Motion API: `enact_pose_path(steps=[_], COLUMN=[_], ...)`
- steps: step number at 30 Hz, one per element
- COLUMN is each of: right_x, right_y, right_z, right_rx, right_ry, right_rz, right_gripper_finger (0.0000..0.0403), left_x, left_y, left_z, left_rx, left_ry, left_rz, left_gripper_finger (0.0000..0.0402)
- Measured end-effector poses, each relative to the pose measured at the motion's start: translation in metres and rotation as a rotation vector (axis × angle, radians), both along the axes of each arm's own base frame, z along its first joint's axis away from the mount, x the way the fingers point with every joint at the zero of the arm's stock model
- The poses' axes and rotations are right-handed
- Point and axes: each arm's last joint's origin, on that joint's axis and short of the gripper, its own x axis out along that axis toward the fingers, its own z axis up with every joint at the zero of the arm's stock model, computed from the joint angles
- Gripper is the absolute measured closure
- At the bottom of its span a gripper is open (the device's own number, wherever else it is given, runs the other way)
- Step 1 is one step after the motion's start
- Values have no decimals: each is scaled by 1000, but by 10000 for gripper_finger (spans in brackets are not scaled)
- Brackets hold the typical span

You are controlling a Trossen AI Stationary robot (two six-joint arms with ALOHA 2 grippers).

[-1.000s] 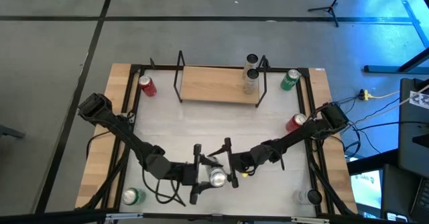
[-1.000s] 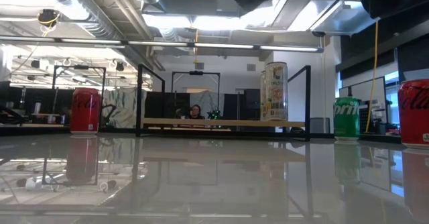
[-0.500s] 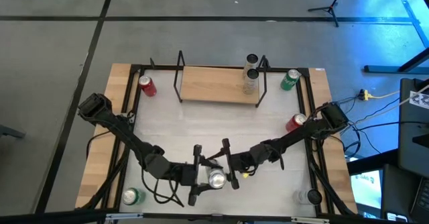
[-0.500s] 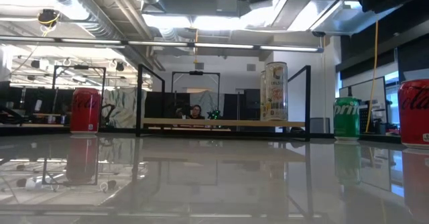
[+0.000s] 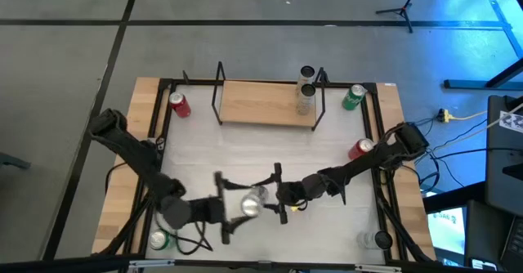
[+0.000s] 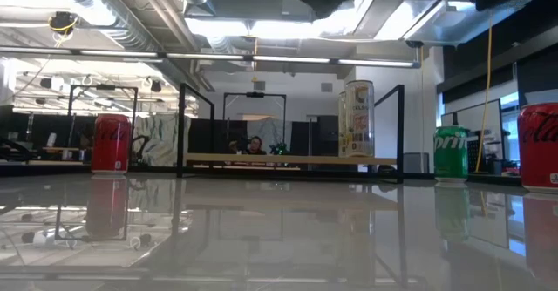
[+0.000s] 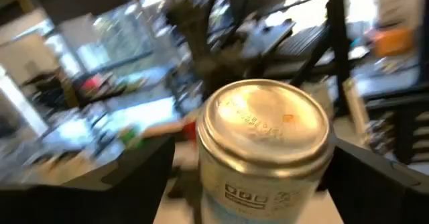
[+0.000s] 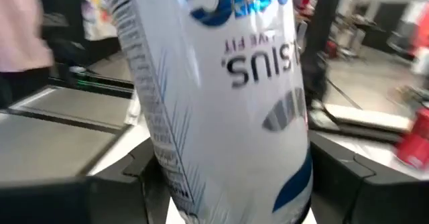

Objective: Place canned beverage on shelf
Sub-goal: Put the left white blue soda can on the shelf

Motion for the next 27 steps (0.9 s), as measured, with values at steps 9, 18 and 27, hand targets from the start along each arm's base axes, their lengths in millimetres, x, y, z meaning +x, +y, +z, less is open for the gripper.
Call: enact_pose_path(steps=[9,18,27], right_x=[-20,-23,-24], right_y=[-11,-14,-14], right_z=[-6,3,14], right_rx=[9,3,-20], right_ry=[345,568,678], right_rz=[-125,-218,-243], right_gripper_finger=[153,153,153], left_x=[-62,-40,5], left_y=[17,35,57], left_z=[15,3,-27], left_rx=[-222,-250,-273], left_ry=[85,157,295], left_rz=[77,115,116], left_gripper_finger=[58,63,63])
